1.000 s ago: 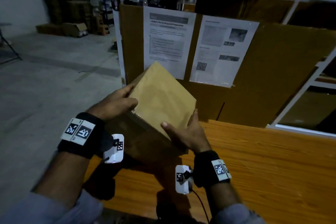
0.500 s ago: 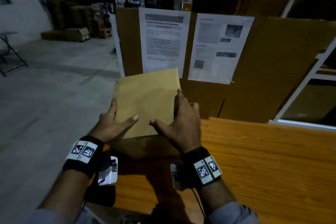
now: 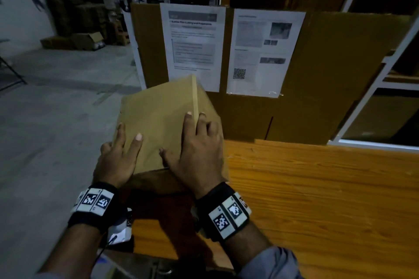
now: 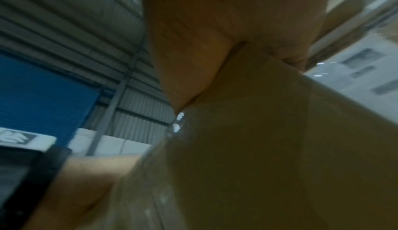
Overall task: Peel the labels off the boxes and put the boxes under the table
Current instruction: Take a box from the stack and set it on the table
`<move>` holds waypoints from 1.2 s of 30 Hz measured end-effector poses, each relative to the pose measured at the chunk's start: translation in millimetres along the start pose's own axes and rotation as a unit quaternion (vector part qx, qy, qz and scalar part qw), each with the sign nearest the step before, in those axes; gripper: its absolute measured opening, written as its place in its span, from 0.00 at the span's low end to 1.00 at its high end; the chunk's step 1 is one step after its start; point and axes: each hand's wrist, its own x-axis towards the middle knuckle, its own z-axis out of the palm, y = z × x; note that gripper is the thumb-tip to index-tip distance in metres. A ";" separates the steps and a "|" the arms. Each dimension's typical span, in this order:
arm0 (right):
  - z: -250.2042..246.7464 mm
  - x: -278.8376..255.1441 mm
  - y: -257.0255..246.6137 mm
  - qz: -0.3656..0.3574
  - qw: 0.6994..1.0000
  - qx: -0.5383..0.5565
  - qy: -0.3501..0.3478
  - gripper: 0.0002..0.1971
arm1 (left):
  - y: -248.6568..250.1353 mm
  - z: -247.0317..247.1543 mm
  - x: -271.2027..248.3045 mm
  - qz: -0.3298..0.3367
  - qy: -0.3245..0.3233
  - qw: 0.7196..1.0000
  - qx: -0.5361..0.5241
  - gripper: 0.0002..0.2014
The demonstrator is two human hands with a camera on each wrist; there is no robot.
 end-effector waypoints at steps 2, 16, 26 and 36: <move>-1.1 -0.6 -9.4 -0.004 1.000 0.002 -0.004 0.53 | -6.4 -2.1 0.2 -0.005 0.002 1.000 -0.010 0.41; -18.6 19.2 32.6 0.036 0.997 0.063 -0.023 0.68 | 4.8 -20.8 -8.3 0.027 -0.100 0.988 -0.113 0.68; -14.9 9.8 88.3 0.051 0.977 0.206 -0.016 0.56 | 41.2 -9.9 -32.5 0.074 -0.054 0.991 -0.096 0.79; -2.1 -15.0 105.5 0.063 0.988 0.136 -0.039 0.59 | 46.2 0.4 -36.7 0.077 -0.022 0.987 -0.138 0.70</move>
